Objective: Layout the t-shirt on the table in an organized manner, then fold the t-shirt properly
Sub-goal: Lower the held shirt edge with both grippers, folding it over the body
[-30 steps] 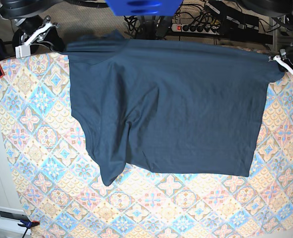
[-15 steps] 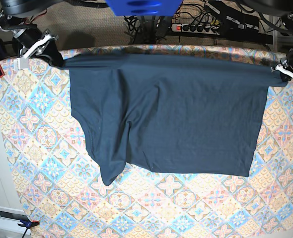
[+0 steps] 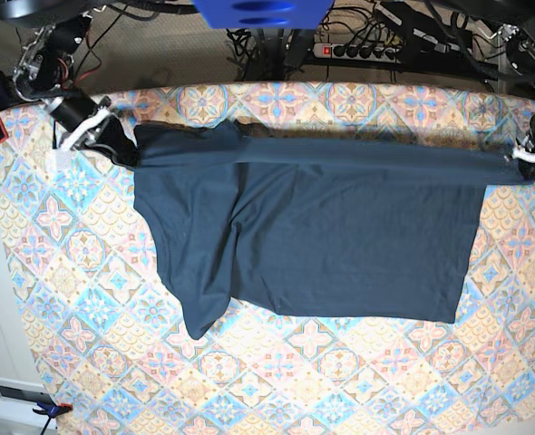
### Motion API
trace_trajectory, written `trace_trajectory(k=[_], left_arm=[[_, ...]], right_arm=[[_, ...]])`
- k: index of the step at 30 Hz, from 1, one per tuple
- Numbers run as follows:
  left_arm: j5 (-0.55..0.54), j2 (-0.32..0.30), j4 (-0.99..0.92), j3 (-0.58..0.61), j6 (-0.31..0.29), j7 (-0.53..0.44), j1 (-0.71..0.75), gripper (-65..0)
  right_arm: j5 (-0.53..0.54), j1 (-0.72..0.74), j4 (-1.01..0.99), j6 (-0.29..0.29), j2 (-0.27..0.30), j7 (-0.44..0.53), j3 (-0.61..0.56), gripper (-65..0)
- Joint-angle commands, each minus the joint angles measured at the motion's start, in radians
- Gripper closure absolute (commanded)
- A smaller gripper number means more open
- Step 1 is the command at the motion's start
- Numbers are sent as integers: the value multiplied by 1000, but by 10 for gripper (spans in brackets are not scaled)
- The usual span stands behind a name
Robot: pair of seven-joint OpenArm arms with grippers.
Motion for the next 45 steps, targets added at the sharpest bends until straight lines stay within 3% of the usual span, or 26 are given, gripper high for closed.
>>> trace_trajectory(k=[1,7,13,18,23,27,32,37,39,42,45], left_arm=[[4,-22,12,-6,5,-22,-21,0],[8,-1,8,26,11,-22,-119,-3],[10,21,6,64,12,-24,-141,-4],[143,28,-111,64,12,-25,-200,-3],[180,25,-198,64,11,-28,-231,-3],[182,33,-209,72,11,-77,-251,-3],[185,28,-229,193,11,-151,-251,-3],[186,33,-232,207,12,-165,-254,-5],[186,28,-246,221,12,-130,-265,-23],[177,2,-256,265,12,-39,-266,-100],[177,1,-253,265,12,-41,-263,-156]], right_arm=[[29,23,3,6,15,27,-4,0],[26,121,-61,6,16,36,-65,0],[-47,212,-167,6,18,54,-93,0],[-55,264,-245,6,18,54,-94,0],[-57,306,-271,6,19,54,-99,0],[-57,338,-299,6,19,54,-99,0],[-57,372,-330,6,19,54,-99,0],[-58,379,-365,6,19,56,-99,0],[-70,379,-364,6,19,56,-99,0],[-81,375,-357,6,19,56,-99,-16],[-83,372,-327,2,21,56,-96,-102]])
